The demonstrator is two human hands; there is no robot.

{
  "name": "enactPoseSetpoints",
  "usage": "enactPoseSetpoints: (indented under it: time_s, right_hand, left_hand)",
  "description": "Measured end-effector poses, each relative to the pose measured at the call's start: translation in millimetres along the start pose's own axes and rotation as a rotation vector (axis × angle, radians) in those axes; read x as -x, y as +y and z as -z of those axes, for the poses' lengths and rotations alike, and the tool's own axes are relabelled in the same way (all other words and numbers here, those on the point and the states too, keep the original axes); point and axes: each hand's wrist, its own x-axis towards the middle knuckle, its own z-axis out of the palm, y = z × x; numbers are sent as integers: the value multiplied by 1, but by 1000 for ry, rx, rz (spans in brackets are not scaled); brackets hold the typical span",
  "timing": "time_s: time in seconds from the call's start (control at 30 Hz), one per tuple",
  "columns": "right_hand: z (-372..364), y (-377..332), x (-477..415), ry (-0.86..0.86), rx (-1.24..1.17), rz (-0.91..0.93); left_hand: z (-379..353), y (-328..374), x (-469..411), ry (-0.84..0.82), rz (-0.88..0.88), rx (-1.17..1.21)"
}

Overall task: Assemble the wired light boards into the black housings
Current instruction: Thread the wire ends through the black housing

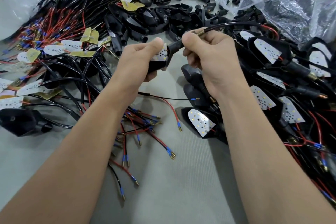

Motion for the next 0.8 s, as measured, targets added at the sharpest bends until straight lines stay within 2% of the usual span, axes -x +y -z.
enactPoseSetpoints:
  time_s: [0.17,0.27,0.47,0.67,0.8]
  right_hand:
    - [-2,2,2,-89,74,12]
    - [-3,1,2,-112,29,9]
    - [-9,6,5,-146,40,-20]
    - [-7,6,4,-124,68,17]
    - [-8,5,5,-30,58,44]
  left_hand:
    - [6,-2,-5,74,73,125]
    - [5,-4,-5,66,75,170]
    - [3,-5,-3,53,-2,57]
    - [-3,0,-1,59,-4,127]
    - [-6,3,-4,180,-43,140]
